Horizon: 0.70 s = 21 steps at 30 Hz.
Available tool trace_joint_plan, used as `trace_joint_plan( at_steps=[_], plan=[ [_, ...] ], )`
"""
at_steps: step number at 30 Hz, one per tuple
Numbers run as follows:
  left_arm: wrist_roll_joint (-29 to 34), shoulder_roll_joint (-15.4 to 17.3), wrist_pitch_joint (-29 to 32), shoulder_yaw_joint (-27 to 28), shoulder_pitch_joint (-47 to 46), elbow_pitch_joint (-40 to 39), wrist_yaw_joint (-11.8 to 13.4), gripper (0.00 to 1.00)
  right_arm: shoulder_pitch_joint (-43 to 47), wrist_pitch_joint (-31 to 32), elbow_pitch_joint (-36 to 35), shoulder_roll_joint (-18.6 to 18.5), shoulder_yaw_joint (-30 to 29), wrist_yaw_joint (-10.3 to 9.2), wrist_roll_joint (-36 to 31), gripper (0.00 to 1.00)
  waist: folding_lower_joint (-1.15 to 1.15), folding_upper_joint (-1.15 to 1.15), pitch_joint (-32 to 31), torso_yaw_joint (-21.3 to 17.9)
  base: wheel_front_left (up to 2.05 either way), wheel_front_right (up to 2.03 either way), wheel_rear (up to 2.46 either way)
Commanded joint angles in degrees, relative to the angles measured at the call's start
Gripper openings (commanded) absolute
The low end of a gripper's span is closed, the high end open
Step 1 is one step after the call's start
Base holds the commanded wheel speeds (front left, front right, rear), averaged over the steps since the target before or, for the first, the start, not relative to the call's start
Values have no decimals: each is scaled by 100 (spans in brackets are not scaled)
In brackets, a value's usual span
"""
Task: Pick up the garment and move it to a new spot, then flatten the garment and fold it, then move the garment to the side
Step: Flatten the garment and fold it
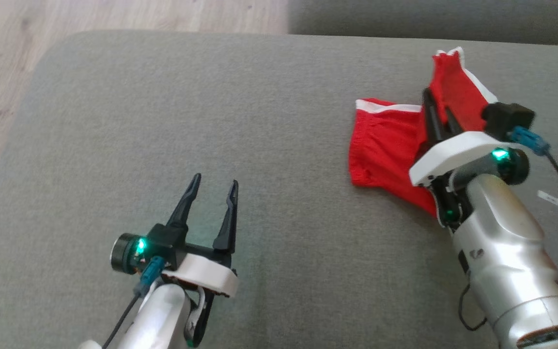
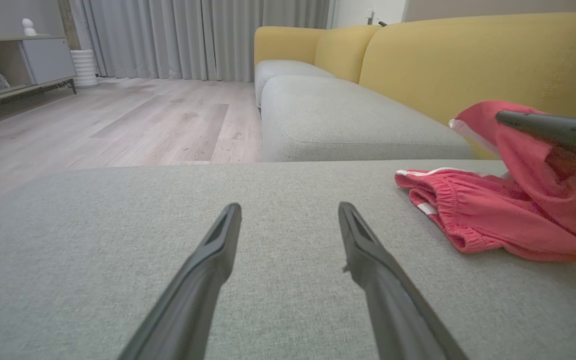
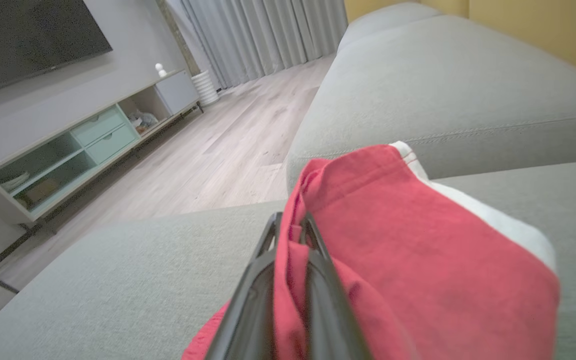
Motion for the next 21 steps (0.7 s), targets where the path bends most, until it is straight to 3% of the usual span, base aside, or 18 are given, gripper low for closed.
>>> trace_joint_plan(
  at_steps=[1,17,18,19,21],
  plan=[
    [-68,47,-54,118,-166,-194,29,100,-270,-13,-94,92,237,-4,59,0,0,0,74,109,0,0,0],
    [-118,47,-54,59,-263,-243,116,100,-296,155,350,93,2450,-4,424,0,0,0,310,252,0,0,0],
    [-118,47,-54,63,-269,-240,120,100,-311,159,427,93,2536,-4,374,6,0,0,318,230,0,0,0],
    [-117,47,-54,63,-275,-235,120,100,-323,147,497,93,2616,-4,318,100,0,0,321,207,0,0,0],
    [-108,47,-54,73,-286,-220,121,100,-315,105,564,93,2737,-4,305,100,0,0,304,145,0,0,0]
  ],
)
